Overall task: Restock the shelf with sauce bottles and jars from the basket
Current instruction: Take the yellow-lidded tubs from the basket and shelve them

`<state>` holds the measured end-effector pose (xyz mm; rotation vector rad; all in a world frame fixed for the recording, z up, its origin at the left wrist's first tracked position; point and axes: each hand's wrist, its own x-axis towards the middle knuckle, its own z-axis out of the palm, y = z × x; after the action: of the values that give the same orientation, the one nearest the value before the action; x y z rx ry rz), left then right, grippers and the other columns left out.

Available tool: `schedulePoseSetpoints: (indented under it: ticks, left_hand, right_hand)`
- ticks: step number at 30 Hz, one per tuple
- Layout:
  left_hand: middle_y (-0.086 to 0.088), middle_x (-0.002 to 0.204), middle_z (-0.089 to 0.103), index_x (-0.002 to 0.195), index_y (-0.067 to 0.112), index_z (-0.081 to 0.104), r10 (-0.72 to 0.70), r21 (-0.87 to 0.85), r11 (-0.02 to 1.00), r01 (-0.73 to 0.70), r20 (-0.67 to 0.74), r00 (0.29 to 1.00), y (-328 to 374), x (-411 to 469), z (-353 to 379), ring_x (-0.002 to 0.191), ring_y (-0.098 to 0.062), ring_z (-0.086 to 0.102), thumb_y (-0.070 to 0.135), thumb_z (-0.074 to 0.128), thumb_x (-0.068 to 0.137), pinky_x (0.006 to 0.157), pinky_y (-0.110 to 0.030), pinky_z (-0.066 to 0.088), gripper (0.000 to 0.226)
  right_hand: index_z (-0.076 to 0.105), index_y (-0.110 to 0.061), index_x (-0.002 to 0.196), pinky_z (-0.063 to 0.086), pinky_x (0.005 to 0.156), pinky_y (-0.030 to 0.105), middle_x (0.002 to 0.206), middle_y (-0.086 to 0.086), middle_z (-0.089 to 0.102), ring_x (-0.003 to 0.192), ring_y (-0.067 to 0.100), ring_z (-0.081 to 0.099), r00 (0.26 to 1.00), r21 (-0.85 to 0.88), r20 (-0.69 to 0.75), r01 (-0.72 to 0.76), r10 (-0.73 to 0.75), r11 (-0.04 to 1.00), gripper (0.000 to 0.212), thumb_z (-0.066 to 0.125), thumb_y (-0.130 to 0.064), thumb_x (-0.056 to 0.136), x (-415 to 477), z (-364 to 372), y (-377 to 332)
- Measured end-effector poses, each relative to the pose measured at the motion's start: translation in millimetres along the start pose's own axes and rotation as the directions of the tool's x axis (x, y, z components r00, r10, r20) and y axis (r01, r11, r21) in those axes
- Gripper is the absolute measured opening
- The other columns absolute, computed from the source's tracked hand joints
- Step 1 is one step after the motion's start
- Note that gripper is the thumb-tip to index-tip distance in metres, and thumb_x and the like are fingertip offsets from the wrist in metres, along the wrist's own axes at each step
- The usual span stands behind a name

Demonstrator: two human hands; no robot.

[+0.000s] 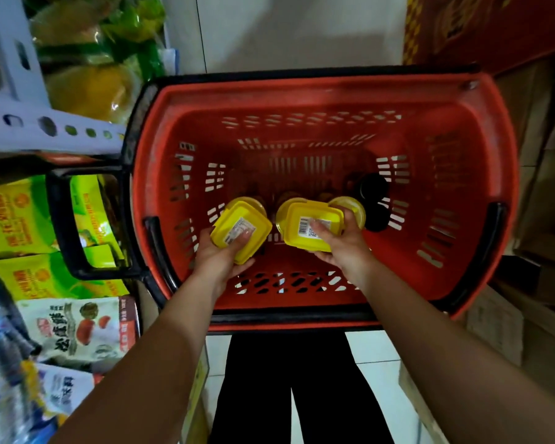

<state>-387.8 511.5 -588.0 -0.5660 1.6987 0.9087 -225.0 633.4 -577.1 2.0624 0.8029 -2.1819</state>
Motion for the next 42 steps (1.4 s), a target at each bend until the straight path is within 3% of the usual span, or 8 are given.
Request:
schedulePoseSetpoints:
  ticks: [6,11,17,23,27,33,38,42]
  left_hand:
    - [0.003,0.1,0.053,0.107,0.021,0.038,0.005,-0.011,1.0,-0.005,-0.007,1.0,2.6,-6.2,0.8,0.087,-0.021,0.06,0.012,0.071,0.076,0.051,-0.034,0.057,0.046]
    - [0.002,0.1,0.055,0.092,0.026,0.042,0.038,-0.022,0.999,-0.038,0.043,0.998,10.2,-21.7,-2.0,0.086,-0.022,0.063,0.011,0.07,0.076,0.054,-0.036,0.057,0.035]
    - [0.001,0.101,0.055,0.095,0.021,0.041,0.083,-0.009,0.997,-0.082,0.128,0.988,34.3,-65.3,1.3,0.086,-0.022,0.063,0.006,0.065,0.081,0.053,-0.035,0.058,0.031]
    - [0.0,0.102,0.054,0.106,0.014,0.037,0.139,0.012,0.989,-0.144,0.202,0.97,75.1,-149.8,10.9,0.086,-0.021,0.061,0.003,0.061,0.083,0.054,-0.036,0.058,0.035]
    - [0.0,0.101,0.054,0.108,0.014,0.037,0.188,0.017,0.98,-0.198,0.247,0.951,100.4,-219.6,16.2,0.084,-0.021,0.061,0.002,0.059,0.084,0.054,-0.036,0.058,0.035]
    - [0.0,0.104,0.053,0.114,0.014,0.037,0.22,0.035,0.97,-0.24,0.294,0.93,121.6,-309.9,17.9,0.091,-0.023,0.06,0.004,0.062,0.083,0.058,-0.037,0.059,0.041]
    - [0.0,0.106,0.053,0.109,0.017,0.04,0.247,0.041,0.96,-0.276,0.337,0.909,128.7,-374.7,19.2,0.093,-0.024,0.061,0.007,0.066,0.08,0.058,-0.037,0.059,0.04]
    - [0.0,0.103,0.055,0.102,0.019,0.042,0.283,0.057,0.944,-0.326,0.372,0.884,133.1,-414.6,23.3,0.077,-0.021,0.068,0.008,0.065,0.081,0.055,-0.035,0.058,0.033]
  right_hand:
    - [0.038,-0.026,0.12,0.048,0.059,0.025,0.114,-0.004,0.055,0.104,0.02,0.058,1.0,-0.03,-0.003,0.022,-0.022,0.999,0.045,0.066,-0.026,0.084,-6.7,-0.8,0.1]
    - [0.039,-0.028,0.121,0.047,0.063,0.028,0.117,-0.005,0.056,0.106,0.02,0.058,1.0,0.006,0.006,0.026,-0.026,1.0,0.044,0.065,-0.027,0.085,-24.6,-9.8,-5.7]
    - [0.042,-0.029,0.121,0.052,0.059,0.024,0.11,-0.008,0.058,0.095,0.016,0.062,0.994,0.03,0.019,0.11,-0.11,0.994,0.041,0.063,-0.024,0.086,-63.2,-18.6,-28.7]
    - [0.045,-0.038,0.104,0.049,0.053,0.02,0.098,-0.017,0.06,0.085,0.004,0.061,0.985,0.052,0.006,0.172,-0.173,0.984,0.03,0.066,-0.03,0.084,-136.2,-26.4,-68.2]
    - [0.048,-0.041,0.094,0.053,0.067,0.033,0.092,-0.015,0.062,0.081,0.011,0.063,0.972,0.067,-0.051,0.234,-0.231,0.97,0.026,0.067,-0.028,0.082,-200.7,-38.1,-94.1]
    - [0.048,-0.036,0.101,0.05,0.051,0.023,0.091,-0.008,0.064,0.073,0.007,0.065,0.937,0.114,-0.081,0.348,-0.341,0.931,0.03,0.068,-0.025,0.081,-300.5,-68.4,-116.4]
    - [0.05,-0.036,0.103,0.05,0.063,0.033,0.104,0.007,0.066,0.089,0.026,0.065,0.906,0.165,-0.145,0.419,-0.399,0.893,0.032,0.069,-0.022,0.08,-368.8,-92.9,-125.0]
    - [0.049,-0.036,0.103,0.045,0.058,0.03,0.097,0.001,0.065,0.078,0.02,0.063,0.903,0.226,-0.18,0.423,-0.389,0.878,0.033,0.069,-0.023,0.08,-407.6,-109.4,-124.8]
